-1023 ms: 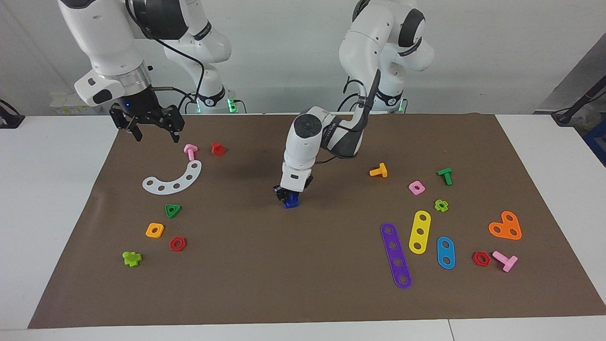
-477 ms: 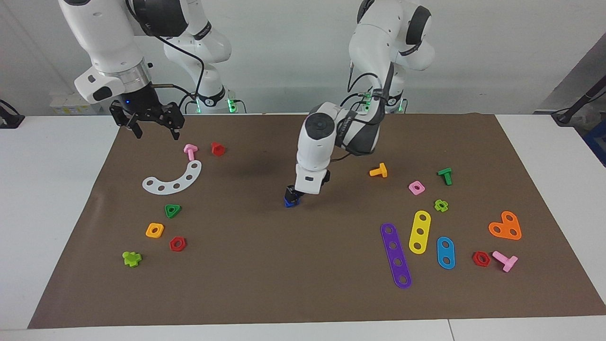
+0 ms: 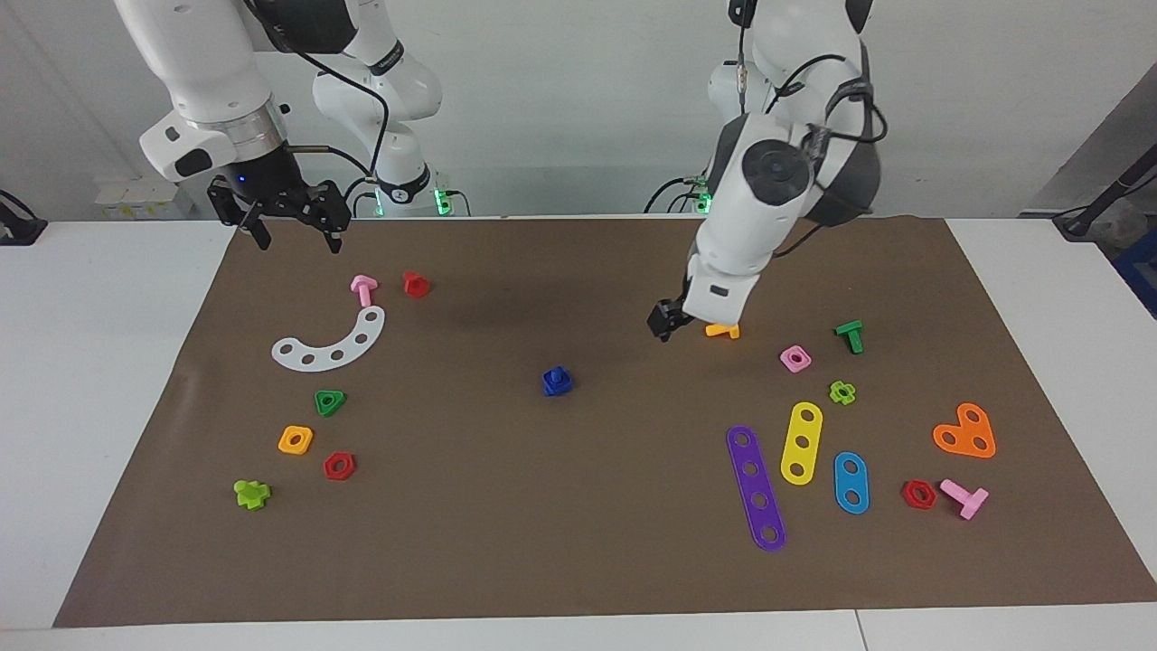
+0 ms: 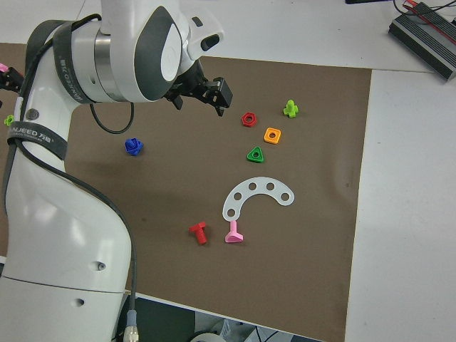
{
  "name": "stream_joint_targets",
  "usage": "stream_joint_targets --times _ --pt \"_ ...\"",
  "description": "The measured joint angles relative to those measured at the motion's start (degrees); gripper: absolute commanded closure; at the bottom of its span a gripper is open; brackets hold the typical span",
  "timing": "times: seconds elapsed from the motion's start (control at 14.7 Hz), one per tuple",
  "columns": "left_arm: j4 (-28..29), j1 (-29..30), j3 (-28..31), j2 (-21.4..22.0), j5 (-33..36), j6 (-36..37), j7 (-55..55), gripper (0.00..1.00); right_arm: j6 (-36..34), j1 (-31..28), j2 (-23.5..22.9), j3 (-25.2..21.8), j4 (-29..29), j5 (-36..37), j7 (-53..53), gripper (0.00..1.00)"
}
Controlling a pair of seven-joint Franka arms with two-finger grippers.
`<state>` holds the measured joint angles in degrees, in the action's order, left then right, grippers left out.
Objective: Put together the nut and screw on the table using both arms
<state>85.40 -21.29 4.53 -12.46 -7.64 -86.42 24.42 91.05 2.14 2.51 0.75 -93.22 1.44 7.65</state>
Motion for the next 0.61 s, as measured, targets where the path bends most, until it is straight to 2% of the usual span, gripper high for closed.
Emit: stream_joint_targets --times 0.14,0.34,0.61 --pt "0.5 5.02 0.13 2.14 0.15 3.22 -10.47 0.0 0.0 0.0 0.0 0.0 -0.04 0.0 0.0 0.0" --pt "3.13 10.16 0.21 6.17 2.78 3.1 -16.2 0.0 0.0 0.0 0.0 0.0 -0.08 0.0 0.0 0.0" --pt "5.66 11.37 0.19 11.36 6.1 -1.58 -18.99 0.0 -0.01 -0.03 0.0 -0.02 -0.12 0.0 0.0 0.0"
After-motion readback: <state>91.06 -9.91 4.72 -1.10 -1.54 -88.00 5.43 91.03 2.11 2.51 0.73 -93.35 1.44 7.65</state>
